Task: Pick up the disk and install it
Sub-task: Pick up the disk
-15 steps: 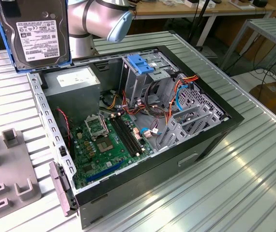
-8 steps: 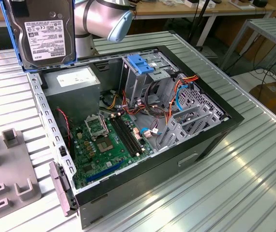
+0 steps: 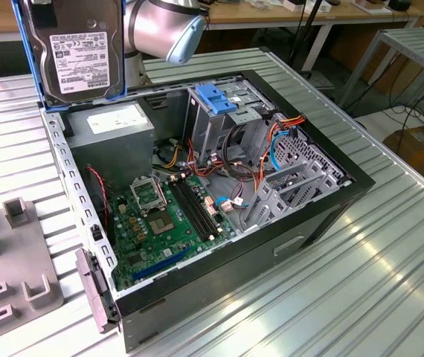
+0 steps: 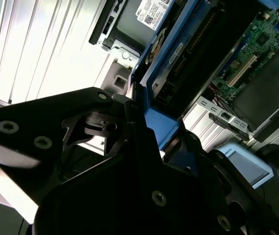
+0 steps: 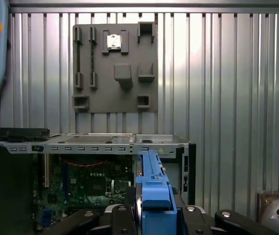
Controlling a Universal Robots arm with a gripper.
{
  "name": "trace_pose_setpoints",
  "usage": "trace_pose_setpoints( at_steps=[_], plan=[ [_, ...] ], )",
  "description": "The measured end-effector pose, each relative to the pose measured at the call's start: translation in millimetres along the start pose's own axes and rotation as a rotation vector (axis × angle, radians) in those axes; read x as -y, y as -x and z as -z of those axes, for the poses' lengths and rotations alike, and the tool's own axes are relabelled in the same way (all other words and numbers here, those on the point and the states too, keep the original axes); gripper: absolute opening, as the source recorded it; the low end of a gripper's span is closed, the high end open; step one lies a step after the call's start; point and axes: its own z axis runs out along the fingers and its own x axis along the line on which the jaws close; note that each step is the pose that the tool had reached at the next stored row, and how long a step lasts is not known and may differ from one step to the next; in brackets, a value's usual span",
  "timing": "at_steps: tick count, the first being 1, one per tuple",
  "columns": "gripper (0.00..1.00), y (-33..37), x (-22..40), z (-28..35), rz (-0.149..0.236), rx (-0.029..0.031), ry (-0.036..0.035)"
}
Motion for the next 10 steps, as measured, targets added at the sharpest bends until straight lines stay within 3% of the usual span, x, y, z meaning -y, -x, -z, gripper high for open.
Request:
trace_pose_setpoints(
  at_steps=[10],
  plan=[
    [0.37, -0.8, 13.0, -0.7, 0.000, -0.0014, 0.0000]
  ],
)
